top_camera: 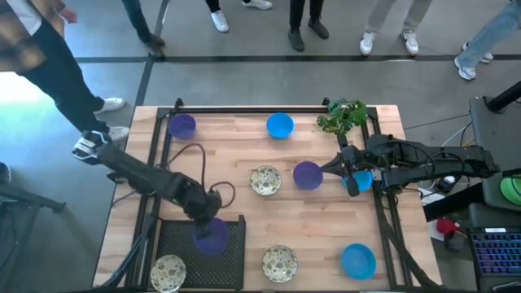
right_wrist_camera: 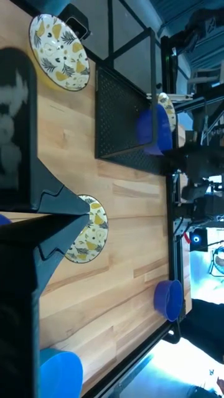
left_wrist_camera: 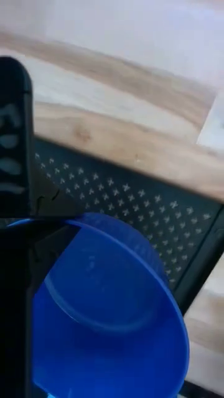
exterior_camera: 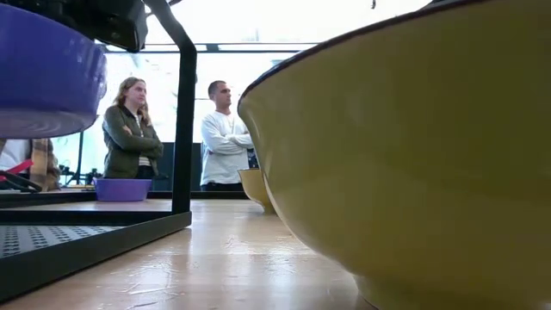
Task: Pick & Place Mini bowls
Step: Put the bottom left purple bowl on the shelf
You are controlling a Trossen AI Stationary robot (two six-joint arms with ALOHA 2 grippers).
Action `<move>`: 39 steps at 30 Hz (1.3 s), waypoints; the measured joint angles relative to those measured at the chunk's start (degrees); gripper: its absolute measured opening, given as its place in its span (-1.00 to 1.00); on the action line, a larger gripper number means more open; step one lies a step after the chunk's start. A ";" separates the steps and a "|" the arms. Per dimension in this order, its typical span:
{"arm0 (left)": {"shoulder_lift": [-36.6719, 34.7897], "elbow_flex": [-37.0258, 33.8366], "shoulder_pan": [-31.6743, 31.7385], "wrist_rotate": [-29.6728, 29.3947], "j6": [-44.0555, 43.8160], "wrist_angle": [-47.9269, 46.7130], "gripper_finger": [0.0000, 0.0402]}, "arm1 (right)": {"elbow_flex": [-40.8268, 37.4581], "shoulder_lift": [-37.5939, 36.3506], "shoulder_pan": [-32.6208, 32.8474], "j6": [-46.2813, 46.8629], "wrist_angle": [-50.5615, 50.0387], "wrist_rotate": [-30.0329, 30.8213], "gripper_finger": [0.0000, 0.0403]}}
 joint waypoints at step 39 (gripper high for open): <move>21.67 10.97 -11.75 2.32 -4.94 7.58 -1.00 | 0.00 0.02 0.02 -1.41 -0.06 -0.11 -0.96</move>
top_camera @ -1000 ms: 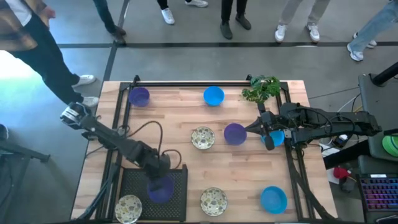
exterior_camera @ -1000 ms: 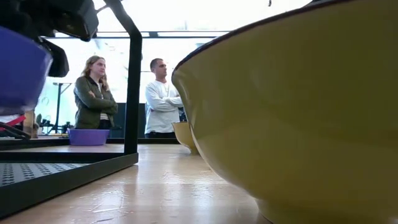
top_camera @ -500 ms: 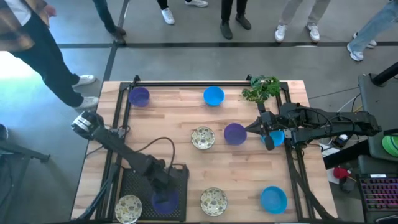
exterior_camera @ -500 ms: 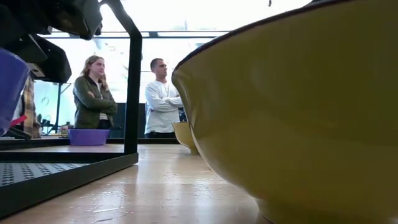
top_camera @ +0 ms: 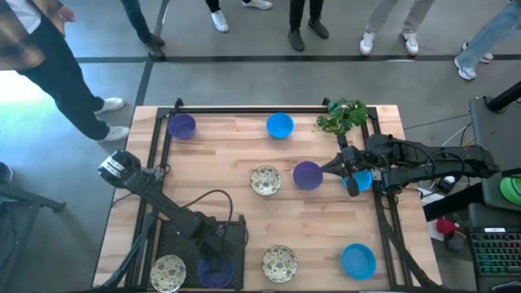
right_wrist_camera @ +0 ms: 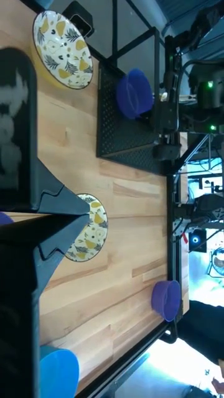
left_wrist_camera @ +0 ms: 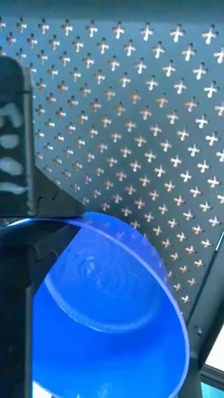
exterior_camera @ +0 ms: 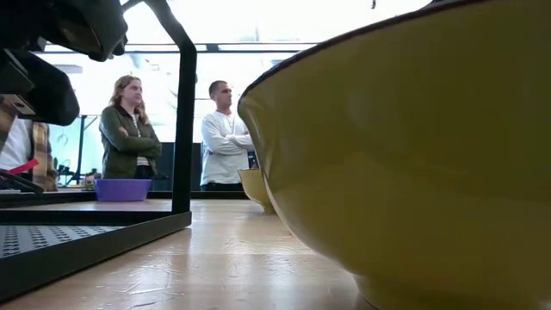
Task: Pick & Place Mini bowls
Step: Put the bottom left purple bowl on the shelf, then put the top left blue bowl on the shelf
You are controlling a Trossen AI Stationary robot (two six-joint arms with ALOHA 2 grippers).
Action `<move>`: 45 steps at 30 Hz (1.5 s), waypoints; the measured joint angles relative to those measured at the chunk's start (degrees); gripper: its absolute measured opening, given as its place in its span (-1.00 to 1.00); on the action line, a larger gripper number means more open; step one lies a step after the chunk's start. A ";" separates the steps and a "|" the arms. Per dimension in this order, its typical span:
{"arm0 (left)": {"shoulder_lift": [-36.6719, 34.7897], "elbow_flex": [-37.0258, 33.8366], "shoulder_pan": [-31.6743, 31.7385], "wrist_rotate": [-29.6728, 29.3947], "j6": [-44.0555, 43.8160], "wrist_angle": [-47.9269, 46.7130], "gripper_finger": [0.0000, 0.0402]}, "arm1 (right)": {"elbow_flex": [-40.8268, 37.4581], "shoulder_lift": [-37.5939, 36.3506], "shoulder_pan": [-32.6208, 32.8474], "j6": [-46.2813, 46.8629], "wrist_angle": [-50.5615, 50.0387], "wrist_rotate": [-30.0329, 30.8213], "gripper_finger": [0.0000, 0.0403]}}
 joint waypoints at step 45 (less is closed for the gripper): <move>-1.93 0.27 0.14 0.45 0.26 -0.14 -0.55 | 0.00 -0.02 0.00 0.09 0.02 0.00 -0.96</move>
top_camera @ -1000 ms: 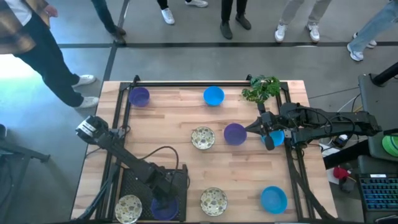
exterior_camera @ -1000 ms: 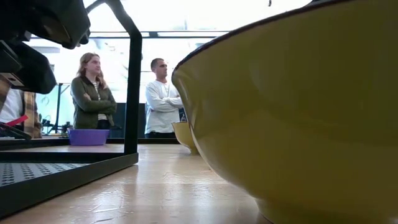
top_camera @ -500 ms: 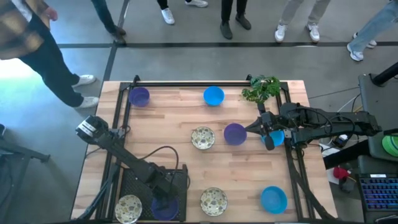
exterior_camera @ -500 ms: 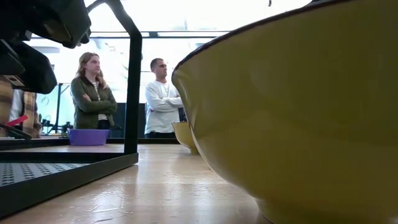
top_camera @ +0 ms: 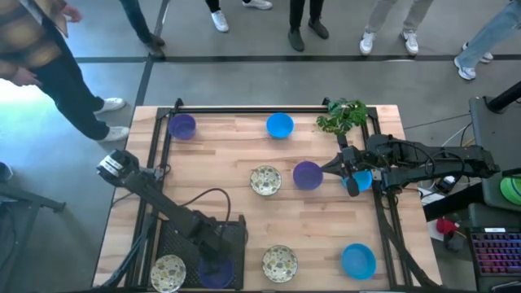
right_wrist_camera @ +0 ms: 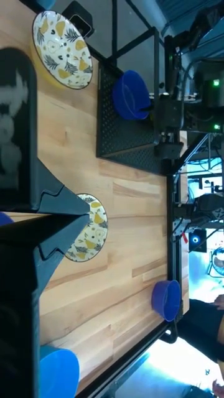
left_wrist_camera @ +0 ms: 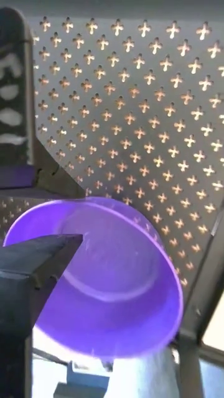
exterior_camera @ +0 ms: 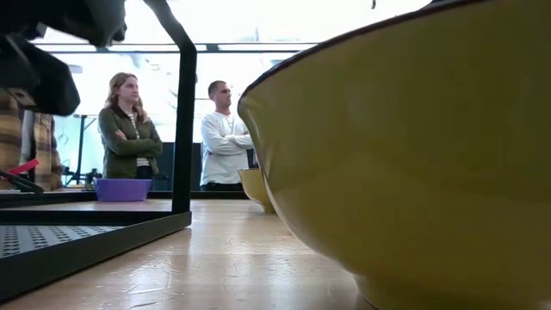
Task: Pick & Place Mini bowls
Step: Put the top left blue bowl on the shelf
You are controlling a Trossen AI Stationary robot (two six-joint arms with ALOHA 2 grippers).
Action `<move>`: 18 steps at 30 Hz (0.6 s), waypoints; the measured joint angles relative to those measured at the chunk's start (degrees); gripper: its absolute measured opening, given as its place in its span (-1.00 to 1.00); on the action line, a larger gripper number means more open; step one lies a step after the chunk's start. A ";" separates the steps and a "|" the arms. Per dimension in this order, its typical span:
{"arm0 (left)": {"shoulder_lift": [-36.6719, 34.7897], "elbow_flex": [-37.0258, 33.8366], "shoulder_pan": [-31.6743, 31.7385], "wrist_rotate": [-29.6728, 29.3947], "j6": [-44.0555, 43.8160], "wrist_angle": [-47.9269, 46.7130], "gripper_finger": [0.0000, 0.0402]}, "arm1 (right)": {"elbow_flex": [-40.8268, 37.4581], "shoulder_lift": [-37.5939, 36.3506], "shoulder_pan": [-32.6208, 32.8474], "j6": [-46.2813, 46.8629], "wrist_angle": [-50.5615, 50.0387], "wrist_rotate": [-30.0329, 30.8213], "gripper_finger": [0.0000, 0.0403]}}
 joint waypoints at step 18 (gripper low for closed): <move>-16.88 0.50 1.11 -26.54 -18.61 -10.10 -0.55 | 0.00 0.04 -0.94 1.33 8.96 2.09 -0.96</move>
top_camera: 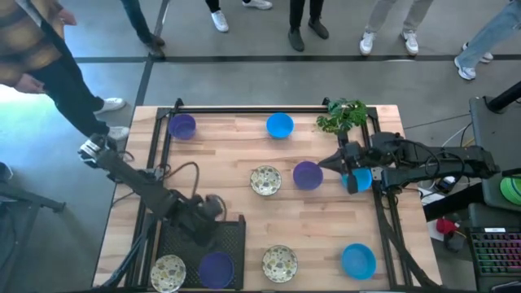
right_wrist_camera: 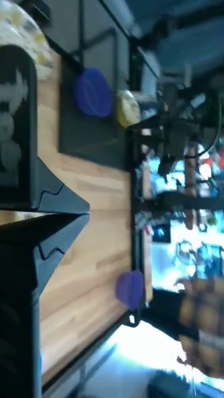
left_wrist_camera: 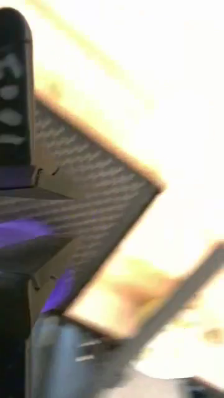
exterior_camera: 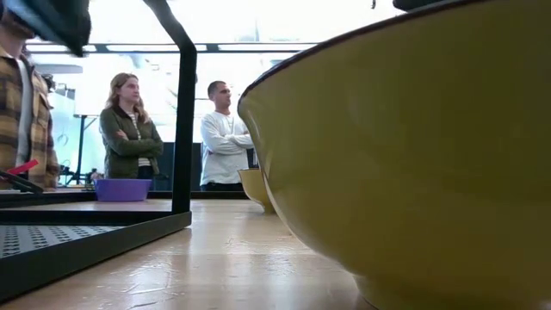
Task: Pick & Place Mini bowls
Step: Put the top left blue bowl on the shelf
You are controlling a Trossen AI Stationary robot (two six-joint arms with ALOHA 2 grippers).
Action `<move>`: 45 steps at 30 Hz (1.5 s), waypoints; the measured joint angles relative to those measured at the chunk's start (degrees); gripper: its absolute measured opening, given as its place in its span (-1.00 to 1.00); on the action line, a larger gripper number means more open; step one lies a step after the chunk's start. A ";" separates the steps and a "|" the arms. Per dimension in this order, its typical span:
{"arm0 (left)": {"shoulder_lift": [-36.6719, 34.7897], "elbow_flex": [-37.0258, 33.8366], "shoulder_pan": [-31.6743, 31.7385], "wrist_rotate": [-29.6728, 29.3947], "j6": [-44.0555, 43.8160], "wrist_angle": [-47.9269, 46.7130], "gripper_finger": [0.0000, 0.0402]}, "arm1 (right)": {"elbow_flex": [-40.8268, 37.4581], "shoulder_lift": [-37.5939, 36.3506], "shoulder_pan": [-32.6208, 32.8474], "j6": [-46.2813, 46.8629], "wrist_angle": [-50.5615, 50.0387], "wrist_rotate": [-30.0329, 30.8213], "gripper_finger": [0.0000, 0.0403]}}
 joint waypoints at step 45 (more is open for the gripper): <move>-15.49 -0.63 30.18 -26.56 20.69 -7.94 -0.55 | 48.48 62.23 -27.43 23.19 -38.29 4.12 -0.81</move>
